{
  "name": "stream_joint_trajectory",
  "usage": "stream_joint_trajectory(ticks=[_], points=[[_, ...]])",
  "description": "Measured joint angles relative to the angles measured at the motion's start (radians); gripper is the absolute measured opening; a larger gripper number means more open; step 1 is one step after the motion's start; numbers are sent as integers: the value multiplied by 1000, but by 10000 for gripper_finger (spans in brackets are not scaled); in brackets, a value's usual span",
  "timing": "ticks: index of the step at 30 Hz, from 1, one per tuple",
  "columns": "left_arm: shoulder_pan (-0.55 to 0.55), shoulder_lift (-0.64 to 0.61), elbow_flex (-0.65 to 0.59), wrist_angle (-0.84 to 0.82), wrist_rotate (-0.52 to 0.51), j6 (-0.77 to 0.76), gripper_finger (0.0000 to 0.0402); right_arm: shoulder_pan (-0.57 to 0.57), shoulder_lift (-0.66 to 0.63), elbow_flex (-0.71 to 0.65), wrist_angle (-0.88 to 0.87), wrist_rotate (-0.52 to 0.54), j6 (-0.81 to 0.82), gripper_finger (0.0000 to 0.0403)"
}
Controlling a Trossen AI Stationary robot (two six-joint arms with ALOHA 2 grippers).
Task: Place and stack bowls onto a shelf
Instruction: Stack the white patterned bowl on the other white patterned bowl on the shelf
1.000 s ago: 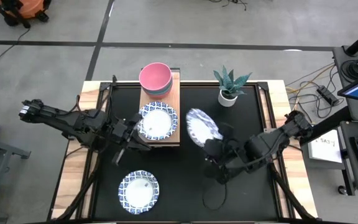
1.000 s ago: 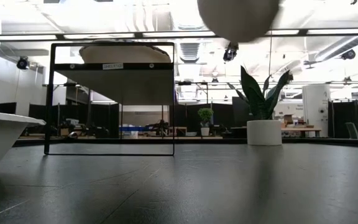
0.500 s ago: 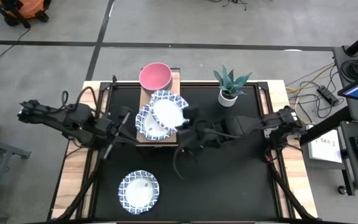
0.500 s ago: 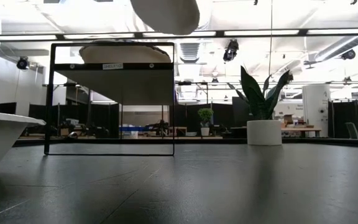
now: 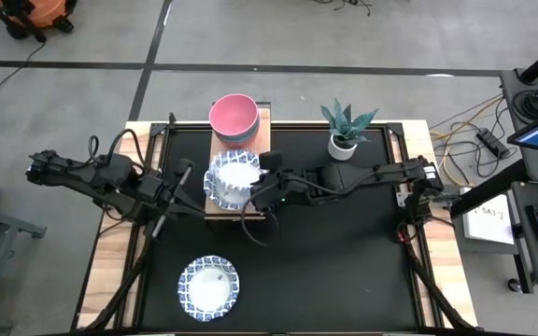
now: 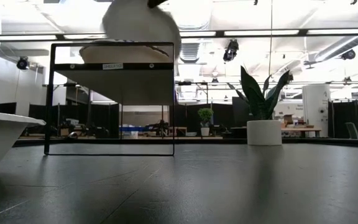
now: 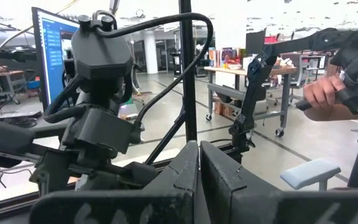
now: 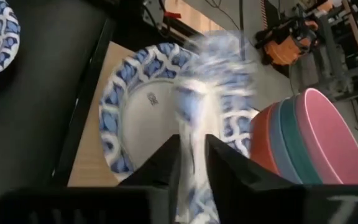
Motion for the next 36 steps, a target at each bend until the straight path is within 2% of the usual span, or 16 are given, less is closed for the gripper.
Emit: stream_joint_trajectory(ticks=[6,10,18,24,30,36], points=[[0,0,0,0,0,0,0,-5,4,0,1,-1,18,121],[0,2,0,1,0,0,0,6,4,0,1,-3,53,144],[0,43,0,3,-77,0,0,66,-14,5,-43,-5,129,148],[0,75,0,-6,-78,-45,0,114,-57,2,-143,-5,244,148],[-10,117,0,-35,-110,-232,0,185,-120,-86,-140,19,326,148],[-123,195,31,-40,-121,-387,0,270,-208,-243,-96,107,407,148]])
